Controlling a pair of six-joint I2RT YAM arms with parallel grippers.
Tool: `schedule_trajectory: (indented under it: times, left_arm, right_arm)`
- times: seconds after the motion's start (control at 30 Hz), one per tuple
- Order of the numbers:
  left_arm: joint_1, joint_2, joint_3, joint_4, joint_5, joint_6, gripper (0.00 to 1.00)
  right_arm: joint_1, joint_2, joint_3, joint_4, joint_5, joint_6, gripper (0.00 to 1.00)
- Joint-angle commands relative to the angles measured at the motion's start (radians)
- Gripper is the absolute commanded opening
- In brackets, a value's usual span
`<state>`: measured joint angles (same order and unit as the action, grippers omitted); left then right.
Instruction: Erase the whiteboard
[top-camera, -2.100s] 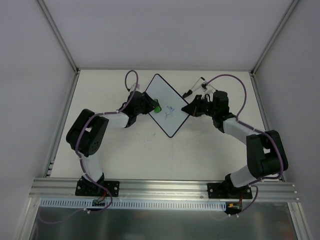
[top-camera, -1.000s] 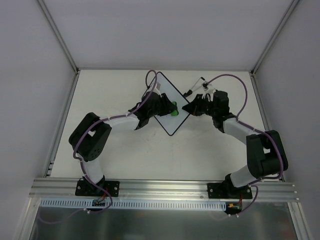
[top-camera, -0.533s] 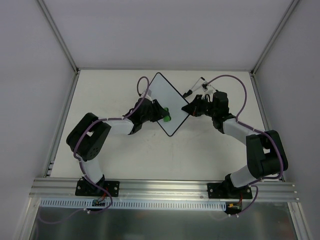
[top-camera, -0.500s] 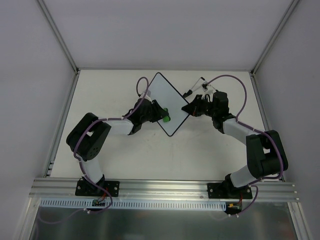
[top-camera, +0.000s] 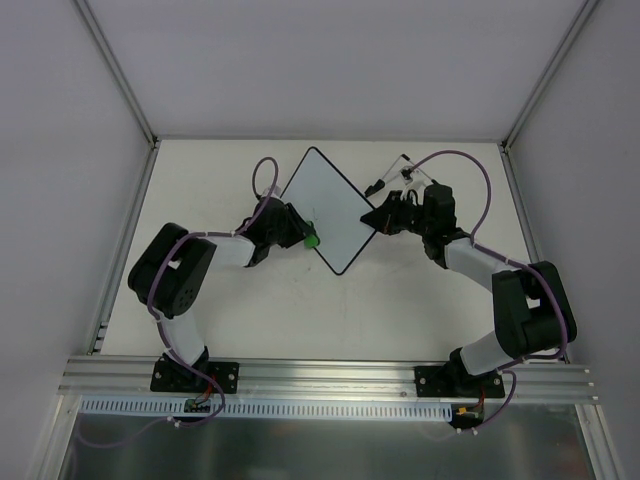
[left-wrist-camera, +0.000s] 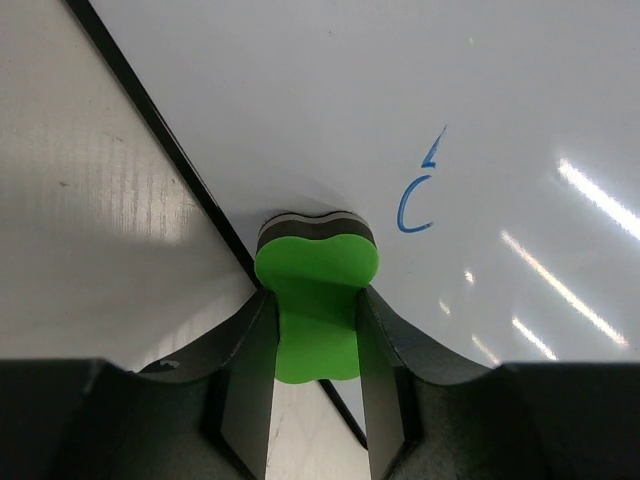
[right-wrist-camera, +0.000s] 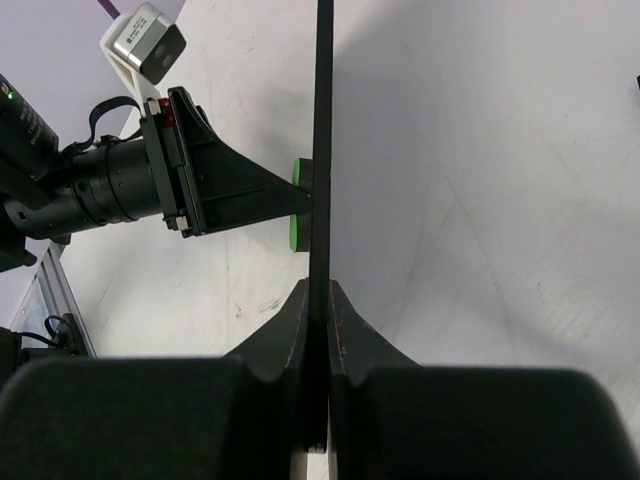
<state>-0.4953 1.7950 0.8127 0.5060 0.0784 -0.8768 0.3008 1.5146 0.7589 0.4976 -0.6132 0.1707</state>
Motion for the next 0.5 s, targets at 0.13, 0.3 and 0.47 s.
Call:
schedule_trajectory:
  times: [0.13, 0.3, 0.47]
  left_arm:
    - [0.029, 0.006, 0.154, 0.006, 0.001, 0.048, 0.00]
    - [0.063, 0.036, 0.268, -0.009, 0.027, 0.071, 0.00]
    - [0.072, 0.087, 0.319, -0.044, 0.058, 0.087, 0.00]
  right_arm:
    - [0.055, -0.008, -0.038, -0.085, -0.160, -0.094, 0.00]
    - [0.054, -0.008, -0.033, -0.085, -0.174, -0.089, 0.00]
    - [0.054, -0.011, -0.026, -0.085, -0.174, -0.086, 0.00]
